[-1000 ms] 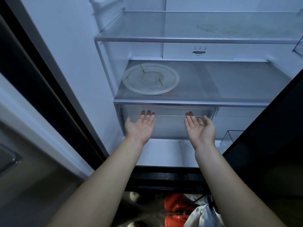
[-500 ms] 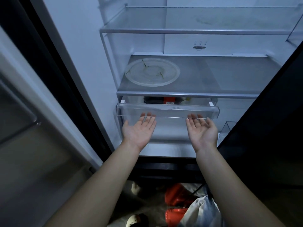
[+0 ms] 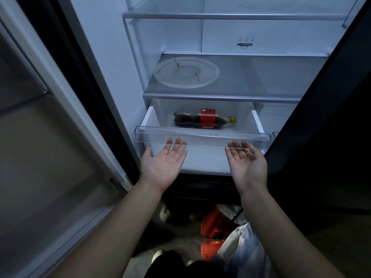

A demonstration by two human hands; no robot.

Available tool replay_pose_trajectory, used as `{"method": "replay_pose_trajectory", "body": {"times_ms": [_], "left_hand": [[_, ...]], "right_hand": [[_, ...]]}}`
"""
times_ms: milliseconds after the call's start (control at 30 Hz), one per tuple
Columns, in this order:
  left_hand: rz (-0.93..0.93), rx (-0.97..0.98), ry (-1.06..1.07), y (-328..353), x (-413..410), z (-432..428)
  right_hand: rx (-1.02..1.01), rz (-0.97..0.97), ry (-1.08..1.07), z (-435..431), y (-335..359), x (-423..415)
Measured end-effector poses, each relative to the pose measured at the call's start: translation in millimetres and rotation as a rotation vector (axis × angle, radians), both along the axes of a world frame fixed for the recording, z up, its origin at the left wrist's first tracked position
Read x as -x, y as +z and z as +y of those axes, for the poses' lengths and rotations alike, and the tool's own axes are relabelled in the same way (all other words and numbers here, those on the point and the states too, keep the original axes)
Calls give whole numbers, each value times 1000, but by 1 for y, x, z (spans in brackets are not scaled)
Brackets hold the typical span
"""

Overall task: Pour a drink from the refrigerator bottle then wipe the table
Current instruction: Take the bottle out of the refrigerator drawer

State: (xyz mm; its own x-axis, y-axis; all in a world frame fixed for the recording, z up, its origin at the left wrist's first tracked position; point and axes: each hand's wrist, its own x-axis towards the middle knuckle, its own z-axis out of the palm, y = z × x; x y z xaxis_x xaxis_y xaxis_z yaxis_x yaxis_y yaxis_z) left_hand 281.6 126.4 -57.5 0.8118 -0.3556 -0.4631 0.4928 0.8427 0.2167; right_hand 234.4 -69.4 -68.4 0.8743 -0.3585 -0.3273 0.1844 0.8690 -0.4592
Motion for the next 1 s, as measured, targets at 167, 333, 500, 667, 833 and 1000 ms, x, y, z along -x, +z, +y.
{"method": "replay_pose_trajectory", "body": {"times_ms": [167,333,500,667,833,1000], "left_hand": [[20,-14,-11,0,16,4],[20,8,-24,1,28,13],[42,15,-40,6,38,20],[32,-53,-76,10,42,20],[-163,-447,-371,22,46,31],[-789,-1371,-287,41,44,26]], "right_hand": [[5,-1,0,6,1,14],[34,1,9,9,2,27],[66,64,-25,16,-2,35],[84,131,-35,16,5,40],[588,373,191,10,10,60],[1621,252,-17,8,28,71]]}}
